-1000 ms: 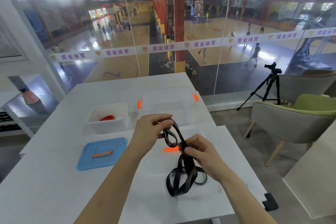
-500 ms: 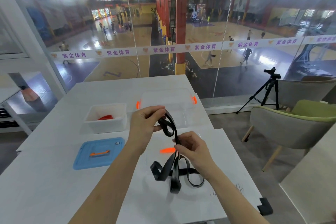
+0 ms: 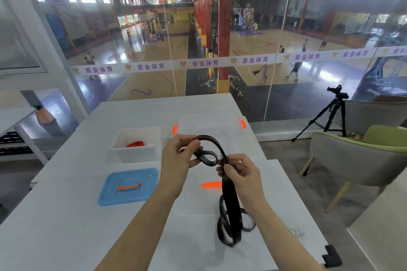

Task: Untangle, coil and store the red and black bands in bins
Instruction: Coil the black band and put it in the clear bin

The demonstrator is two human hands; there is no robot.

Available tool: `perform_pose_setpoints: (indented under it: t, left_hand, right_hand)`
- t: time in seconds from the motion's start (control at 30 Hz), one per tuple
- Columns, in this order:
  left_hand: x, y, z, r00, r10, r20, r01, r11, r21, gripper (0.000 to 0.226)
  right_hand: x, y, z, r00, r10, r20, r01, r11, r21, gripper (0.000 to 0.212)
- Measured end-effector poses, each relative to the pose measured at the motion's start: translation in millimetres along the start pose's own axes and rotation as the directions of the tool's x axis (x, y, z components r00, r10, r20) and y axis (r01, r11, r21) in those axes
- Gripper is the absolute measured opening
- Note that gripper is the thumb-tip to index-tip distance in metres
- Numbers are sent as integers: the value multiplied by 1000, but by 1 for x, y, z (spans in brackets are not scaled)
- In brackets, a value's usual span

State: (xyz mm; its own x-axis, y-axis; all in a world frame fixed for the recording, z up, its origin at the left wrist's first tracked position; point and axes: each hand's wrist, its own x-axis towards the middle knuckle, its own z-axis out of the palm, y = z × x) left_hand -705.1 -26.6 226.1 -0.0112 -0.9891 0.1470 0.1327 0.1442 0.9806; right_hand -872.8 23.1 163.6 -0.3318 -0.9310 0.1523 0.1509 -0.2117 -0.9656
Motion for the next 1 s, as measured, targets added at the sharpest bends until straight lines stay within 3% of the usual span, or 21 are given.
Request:
perform_pose_setpoints:
  t: [0.43,0.77,0.87,1.0]
  left_hand:
    - [-6,-26,7,992,-42,-119,16,977,-211,8]
    - [-23,-43,19,985,-167,29,168,934,-314,10]
    - [-26,-46,18,978,-191,87,205,959,-195,11]
    - [-22,-49,8,944,-252,213,216,960,177,18]
  right_hand:
    - [-14,6,13,993,102,-59,-98,993,62,20]
    - [-15,-1,14,984,49,-171,-34,995,89,18]
    - [-13,-3,9,977,40,-210,-21,995,94,16]
    - [-6,-6,-4,979,-7,-206,9,1000,8,17]
